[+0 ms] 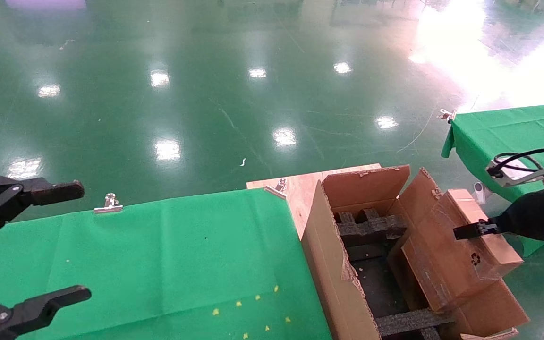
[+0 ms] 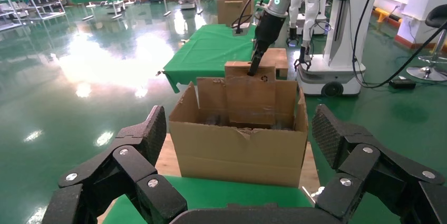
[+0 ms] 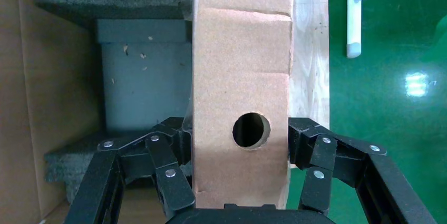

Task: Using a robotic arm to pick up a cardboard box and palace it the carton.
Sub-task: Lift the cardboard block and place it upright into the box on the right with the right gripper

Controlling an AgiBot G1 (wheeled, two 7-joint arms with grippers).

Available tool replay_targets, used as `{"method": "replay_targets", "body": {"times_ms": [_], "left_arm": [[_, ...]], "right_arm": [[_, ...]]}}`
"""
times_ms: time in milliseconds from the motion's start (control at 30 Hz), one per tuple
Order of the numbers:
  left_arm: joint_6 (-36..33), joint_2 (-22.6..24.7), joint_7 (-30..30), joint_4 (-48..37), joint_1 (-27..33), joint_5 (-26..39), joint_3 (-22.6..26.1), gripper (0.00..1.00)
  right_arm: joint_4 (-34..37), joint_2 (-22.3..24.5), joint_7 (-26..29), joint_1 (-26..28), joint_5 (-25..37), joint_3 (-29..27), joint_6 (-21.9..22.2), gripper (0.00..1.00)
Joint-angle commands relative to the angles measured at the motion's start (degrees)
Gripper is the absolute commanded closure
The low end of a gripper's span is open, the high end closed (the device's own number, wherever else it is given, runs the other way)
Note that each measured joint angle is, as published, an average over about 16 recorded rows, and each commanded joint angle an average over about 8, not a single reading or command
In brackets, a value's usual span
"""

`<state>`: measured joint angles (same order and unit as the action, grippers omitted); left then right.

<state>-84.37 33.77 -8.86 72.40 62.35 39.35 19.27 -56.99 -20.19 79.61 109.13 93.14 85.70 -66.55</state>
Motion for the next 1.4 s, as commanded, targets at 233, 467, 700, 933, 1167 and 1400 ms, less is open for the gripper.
{"method": "replay_targets", "body": {"times_ms": [233,467,700,933,1167,1400], "left_arm": [[0.0,0.0,0.0,0.0,0.0,0.0,0.0,0.00],[0.0,0.0,0.0,0.0,0.0,0.0,0.0,0.00],[0.0,0.0,0.0,0.0,0.0,0.0,0.0,0.00],[0.0,0.0,0.0,0.0,0.0,0.0,0.0,0.00],[0.0,0.0,0.0,0.0,0.0,0.0,0.0,0.00],[0.0,0.0,0.0,0.0,0.0,0.0,0.0,0.00]], "right_arm": [[-1.7,-1.3,4.0,-3.5,0.8,1.1,4.7,1.00],[-1.8,-2.5,4.7,-6.0,1.1,1.7,8.6,1.00],[-2.3,-2.5,4.4,-6.0,1.6,1.4,10.7,1.00],[-2.3,-2.8,4.0,-5.2,2.4,1.1,11.4,1.00],[-2.6,-3.1,4.0,-5.0,2.8,0.9,12.2,1.00],[-2.8,-3.5,4.4,-6.4,3.3,1.5,13.3,1.00]]}}
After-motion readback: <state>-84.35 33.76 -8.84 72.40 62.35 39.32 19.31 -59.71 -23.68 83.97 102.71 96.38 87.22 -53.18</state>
